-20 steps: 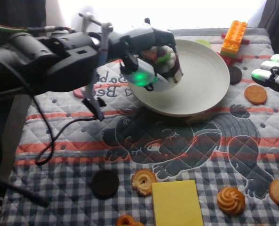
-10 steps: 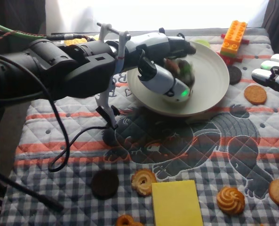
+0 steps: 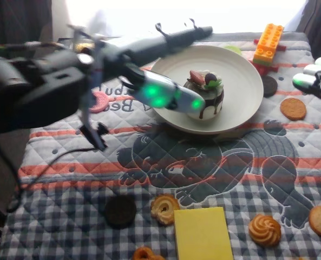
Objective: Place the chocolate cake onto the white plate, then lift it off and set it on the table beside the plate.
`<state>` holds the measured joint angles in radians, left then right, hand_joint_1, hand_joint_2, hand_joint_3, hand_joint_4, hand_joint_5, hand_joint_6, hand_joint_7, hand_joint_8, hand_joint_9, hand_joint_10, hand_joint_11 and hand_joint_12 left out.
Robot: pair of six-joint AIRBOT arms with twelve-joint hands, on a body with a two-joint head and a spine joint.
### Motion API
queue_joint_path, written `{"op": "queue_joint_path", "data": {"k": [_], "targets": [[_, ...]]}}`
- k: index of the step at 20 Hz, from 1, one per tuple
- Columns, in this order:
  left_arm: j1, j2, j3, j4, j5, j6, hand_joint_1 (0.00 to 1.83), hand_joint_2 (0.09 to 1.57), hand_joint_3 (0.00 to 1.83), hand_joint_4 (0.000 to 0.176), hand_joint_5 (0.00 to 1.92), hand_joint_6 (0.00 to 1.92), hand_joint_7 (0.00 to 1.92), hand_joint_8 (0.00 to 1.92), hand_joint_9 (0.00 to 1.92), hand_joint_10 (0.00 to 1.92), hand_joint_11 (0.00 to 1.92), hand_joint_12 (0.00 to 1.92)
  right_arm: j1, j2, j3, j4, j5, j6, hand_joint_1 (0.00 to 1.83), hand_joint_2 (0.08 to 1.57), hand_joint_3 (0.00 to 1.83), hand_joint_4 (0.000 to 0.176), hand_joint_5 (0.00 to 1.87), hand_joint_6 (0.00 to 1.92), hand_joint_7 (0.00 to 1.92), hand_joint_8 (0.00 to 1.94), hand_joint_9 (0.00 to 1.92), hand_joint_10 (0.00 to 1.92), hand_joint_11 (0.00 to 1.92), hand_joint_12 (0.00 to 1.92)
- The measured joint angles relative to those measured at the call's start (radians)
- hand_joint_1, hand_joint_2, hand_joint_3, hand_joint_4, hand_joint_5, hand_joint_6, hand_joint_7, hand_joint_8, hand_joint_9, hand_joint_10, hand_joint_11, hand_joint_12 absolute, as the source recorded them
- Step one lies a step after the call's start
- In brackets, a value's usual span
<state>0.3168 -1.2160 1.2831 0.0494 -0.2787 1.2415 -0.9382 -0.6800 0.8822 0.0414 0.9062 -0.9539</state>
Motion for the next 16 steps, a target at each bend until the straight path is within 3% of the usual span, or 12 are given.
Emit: {"op": "queue_joint_path", "data": {"k": [1,2,3,4,5,6,7,9,11,12,15,16], "targets": [[0.023,0.048,-0.027,0.03,-0.06,-0.063,0.72,1.08,0.04,0.173,0.0,0.0,0.0,0.0,0.0,0.0,0.0,0.0,0.006,-0.001,0.008,-0.004,0.008,0.018,0.72,1.23,0.0,0.035,0.0,0.0,0.0,0.0,0.0,0.0,0.0,0.04],[0.049,0.088,-0.042,0.064,-0.104,-0.133,0.61,1.2,0.04,0.135,0.02,0.01,0.0,0.0,0.0,0.0,0.0,0.0,0.014,-0.006,0.021,-0.005,0.009,0.036,0.73,1.21,0.0,0.051,0.0,0.0,0.0,0.0,0.02,0.01,0.02,0.02],[0.072,0.12,-0.056,0.072,-0.133,-0.172,0.57,1.23,0.03,0.141,0.0,0.0,0.0,0.0,0.0,0.0,0.0,0.0,0.027,-0.016,0.036,-0.004,0.004,0.056,0.77,1.21,0.0,0.043,0.0,0.0,0.0,0.0,0.02,0.01,0.03,0.02],[0.09,0.157,-0.08,0.073,-0.146,-0.175,0.62,1.23,0.03,0.12,0.02,0.01,0.0,0.0,0.0,0.0,0.0,0.0,0.04,-0.026,0.048,0.0,-0.002,0.07,0.75,1.21,0.0,0.026,0.0,0.0,0.0,0.0,0.06,0.03,0.0,0.4],[0.105,0.195,-0.106,0.074,-0.164,-0.177,0.66,1.24,0.02,0.13,0.03,0.01,0.0,0.0,0.0,0.0,0.0,0.0,0.064,-0.032,0.056,-0.006,-0.011,0.072,0.74,1.22,0.0,0.016,0.0,0.0,0.0,0.0,0.09,0.04,0.0,0.71],[0.117,0.24,-0.142,0.083,-0.192,-0.178,0.74,1.29,0.03,0.07,0.07,0.03,0.0,0.0,0.0,0.0,0.0,0.0,0.111,-0.045,0.069,-0.026,-0.043,0.075,0.73,1.22,0.0,0.019,0.0,0.0,0.0,0.0,0.08,0.05,0.0,0.8],[0.138,0.29,-0.185,0.093,-0.237,-0.178,0.79,1.3,0.03,0.065,0.1,0.03,0.02,0.0,0.0,0.0,0.0,0.0,0.182,-0.067,0.086,-0.063,-0.087,0.075,0.75,1.23,0.0,0.014,0.0,0.0,0.0,0.0,0.08,0.05,0.0,0.81],[0.173,0.343,-0.229,0.104,-0.286,-0.182,0.86,1.3,0.0,0.031,0.16,0.02,0.05,0.01,0.02,0.01,0.0,0.31,0.273,-0.108,0.116,-0.112,-0.148,0.076,0.78,1.25,0.01,0.032,0.0,0.0,0.0,0.0,0.07,0.06,0.0,0.89],[0.238,0.403,-0.277,0.109,-0.322,-0.181,0.81,1.29,0.0,0.024,0.25,0.02,0.11,0.01,0.11,0.01,0.0,0.78,0.395,-0.201,0.178,-0.179,-0.274,0.078,0.71,1.25,0.0,0.016,0.0,0.0,0.0,0.0,0.07,0.07,0.0,1.03],[0.25,0.412,-0.285,0.113,-0.325,-0.181,0.8,1.3,0.0,0.003,0.34,0.06,0.23,0.04,0.23,0.06,0.0,1.1,0.419,-0.224,0.193,-0.193,-0.305,0.078,0.75,1.26,0.0,0.007,0.0,0.0,0.0,0.0,0.07,0.08,0.0,1.27],[0.306,0.455,-0.329,0.125,-0.36,-0.181,0.74,1.33,0.0,0.0,0.36,0.36,0.41,0.12,0.31,0.42,0.0,1.42,0.499,-0.312,0.25,-0.243,-0.399,0.079,0.8,1.23,0.0,0.0,0.0,0.0,0.0,0.0,0.07,0.11,0.0,1.43],[0.324,0.467,-0.342,0.142,-0.366,-0.182,0.74,1.32,0.0,0.0,0.39,0.4,0.46,0.15,0.31,0.53,0.0,1.47,0.513,-0.339,0.273,-0.245,-0.422,0.079,0.83,1.21,0.0,0.009,0.0,0.0,0.0,0.0,0.04,0.1,0.0,1.27]]}}
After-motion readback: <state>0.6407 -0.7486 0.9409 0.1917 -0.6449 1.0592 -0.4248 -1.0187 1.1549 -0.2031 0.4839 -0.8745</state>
